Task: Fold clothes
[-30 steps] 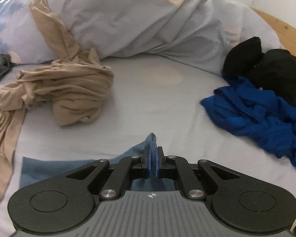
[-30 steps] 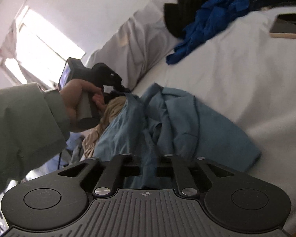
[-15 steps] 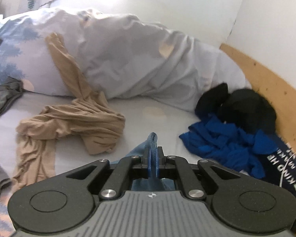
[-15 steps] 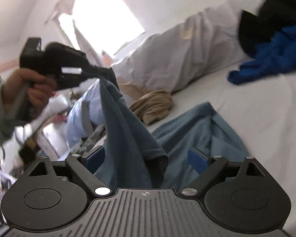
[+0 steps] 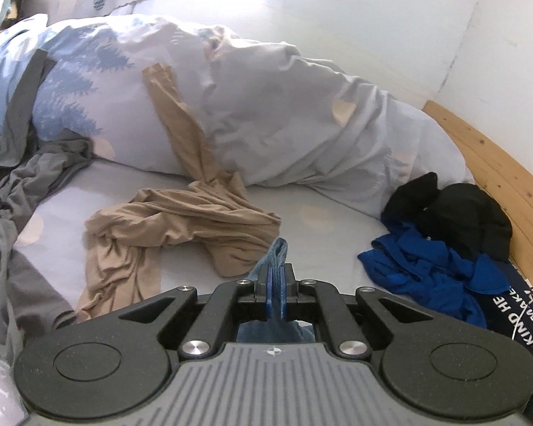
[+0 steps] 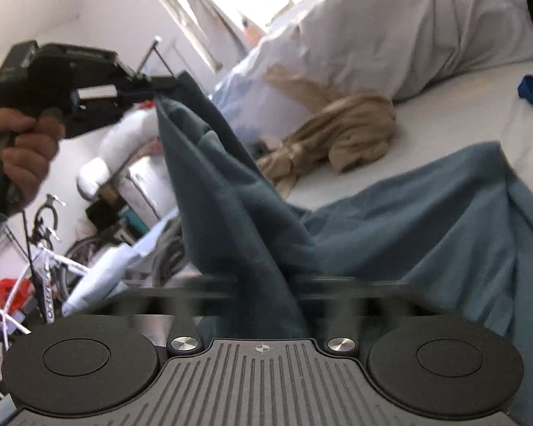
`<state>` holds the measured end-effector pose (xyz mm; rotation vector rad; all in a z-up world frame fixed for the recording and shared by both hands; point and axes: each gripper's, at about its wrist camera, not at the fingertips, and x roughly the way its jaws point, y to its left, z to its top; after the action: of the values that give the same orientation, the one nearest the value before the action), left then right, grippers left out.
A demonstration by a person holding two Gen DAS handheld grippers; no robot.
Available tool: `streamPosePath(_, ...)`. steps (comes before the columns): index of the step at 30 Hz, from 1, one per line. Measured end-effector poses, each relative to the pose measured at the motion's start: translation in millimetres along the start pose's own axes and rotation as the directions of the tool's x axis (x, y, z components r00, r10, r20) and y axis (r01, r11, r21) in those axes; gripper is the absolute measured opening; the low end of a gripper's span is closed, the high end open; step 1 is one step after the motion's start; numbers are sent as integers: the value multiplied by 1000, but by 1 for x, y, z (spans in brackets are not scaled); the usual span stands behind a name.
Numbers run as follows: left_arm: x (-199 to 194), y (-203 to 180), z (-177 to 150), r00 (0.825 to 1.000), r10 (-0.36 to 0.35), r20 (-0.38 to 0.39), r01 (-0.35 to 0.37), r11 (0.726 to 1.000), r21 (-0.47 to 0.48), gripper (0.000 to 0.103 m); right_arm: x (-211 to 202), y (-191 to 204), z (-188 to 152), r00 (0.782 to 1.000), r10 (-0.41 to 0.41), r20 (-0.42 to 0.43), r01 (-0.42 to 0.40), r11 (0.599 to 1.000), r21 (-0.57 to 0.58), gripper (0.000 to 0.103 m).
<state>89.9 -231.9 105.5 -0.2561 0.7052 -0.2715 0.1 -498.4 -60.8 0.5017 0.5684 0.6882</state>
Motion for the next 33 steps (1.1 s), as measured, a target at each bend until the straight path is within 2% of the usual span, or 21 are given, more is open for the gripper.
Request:
streamPosePath(3, -1, 4, 1, 1000, -8, -8, 8, 1000, -15, 8, -23, 13, -9, 997, -42, 67, 42, 999, 2, 4)
streamPosePath(11, 8, -23, 0, 996, -91, -22, 90, 995, -30, 8, -95, 80, -33, 971, -38, 238, 15, 995, 99, 4)
streamPosePath(16, 24, -69, -1, 986, -152, -62, 153, 988, 9, 8, -145, 107, -42, 934, -107, 341, -1, 953, 302, 4)
streamPosePath(18, 39, -92, -5, 982, -163, -97, 168, 985, 37, 8, -162, 104, -43, 929, -159, 335, 38, 940, 339, 4)
streamPosePath(20, 66, -115, -15, 979, -144, -146, 154, 986, 57, 8, -171, 87, -43, 924, -214, 317, 81, 920, 385, 4)
streamPosePath(22, 98, -130, -28, 977, -102, -186, 117, 991, 71, 8, -176, 61, -48, 912, -288, 293, 137, 886, 444, 4)
streamPosePath(24, 138, -138, -46, 970, -43, -238, 56, 997, 51, 8, -174, 30, -52, 916, -329, 230, 185, 855, 485, 4)
streamPosePath(29, 207, -134, -75, 955, 116, -273, -111, 993, 33, 8, -163, -41, -46, 932, -336, 137, 216, 817, 535, 4)
streamPosePath(31, 218, -129, -81, 954, 139, -265, -138, 990, 24, 8, -162, -57, -36, 935, -336, 113, 236, 827, 511, 4)
streamPosePath(33, 228, -125, -83, 956, 136, -261, -135, 991, 22, 8, -159, -70, -30, 933, -353, 63, 279, 824, 493, 5)
